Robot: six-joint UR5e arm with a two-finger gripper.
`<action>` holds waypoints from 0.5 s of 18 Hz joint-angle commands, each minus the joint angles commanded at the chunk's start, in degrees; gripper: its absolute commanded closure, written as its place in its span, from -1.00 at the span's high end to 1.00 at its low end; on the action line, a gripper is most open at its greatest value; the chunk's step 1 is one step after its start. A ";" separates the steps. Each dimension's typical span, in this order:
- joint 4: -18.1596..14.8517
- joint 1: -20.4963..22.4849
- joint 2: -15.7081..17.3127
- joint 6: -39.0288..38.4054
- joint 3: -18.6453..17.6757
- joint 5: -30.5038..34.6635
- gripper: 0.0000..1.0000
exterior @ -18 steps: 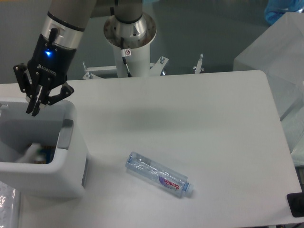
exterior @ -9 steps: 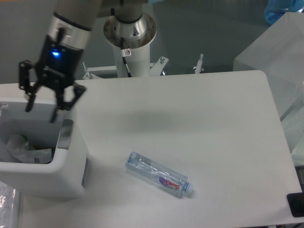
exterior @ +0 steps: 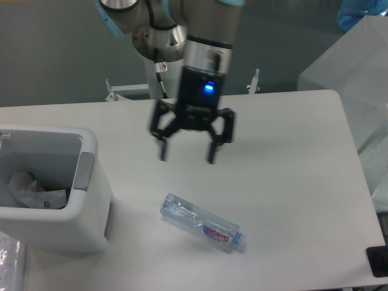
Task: Place the trash in the trash can
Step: 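Move the open gripper over to the clear plastic bottle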
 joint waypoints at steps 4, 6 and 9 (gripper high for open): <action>0.00 0.87 -5.19 -3.08 0.53 2.47 1.00; 0.00 1.06 -7.30 -3.96 1.23 4.04 1.00; -0.09 1.14 -9.24 -5.90 1.41 7.82 1.00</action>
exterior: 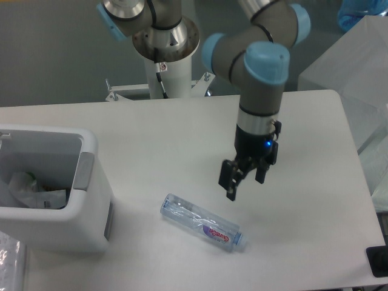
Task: Place the trash in the trash can
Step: 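Move the open gripper over to the clear plastic bottle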
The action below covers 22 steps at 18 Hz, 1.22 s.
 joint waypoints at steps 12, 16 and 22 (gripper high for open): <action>0.35 -1.05 -12.48 -11.60 9.58 5.72 1.00; 0.44 -2.19 -15.56 -13.88 12.39 5.64 1.00; 0.44 -4.22 -18.02 -16.61 14.94 5.46 1.00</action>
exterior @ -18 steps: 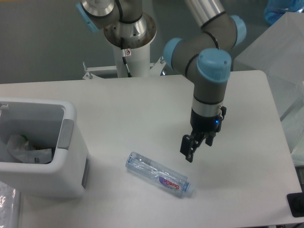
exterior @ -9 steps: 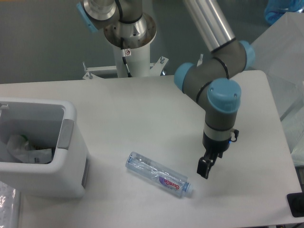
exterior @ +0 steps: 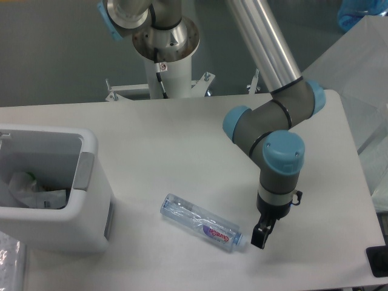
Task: Place the trash in the trash can
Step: 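Lower the gripper onto the bottle's capped end and close it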
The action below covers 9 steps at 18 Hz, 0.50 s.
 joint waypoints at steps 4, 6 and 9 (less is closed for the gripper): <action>0.09 -0.88 -0.79 -1.06 0.35 0.26 1.00; 0.09 -1.05 -1.14 -1.06 0.36 0.26 0.99; 0.09 -1.93 -1.67 -1.06 0.09 0.35 0.95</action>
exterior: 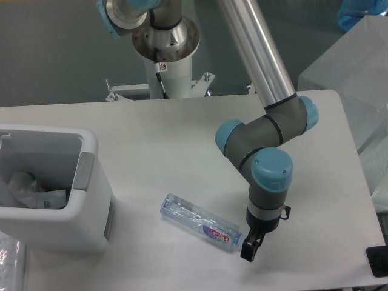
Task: Place the trash in the trash can
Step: 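Lower the gripper onto the bottle's capped end and close it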
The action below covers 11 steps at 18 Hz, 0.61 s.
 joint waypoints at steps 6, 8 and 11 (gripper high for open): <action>0.09 -0.36 -0.53 0.00 -0.53 0.09 0.69; 0.09 -0.71 -0.53 0.09 -0.53 0.09 0.56; 0.09 -0.80 -0.53 0.09 -0.70 0.09 0.42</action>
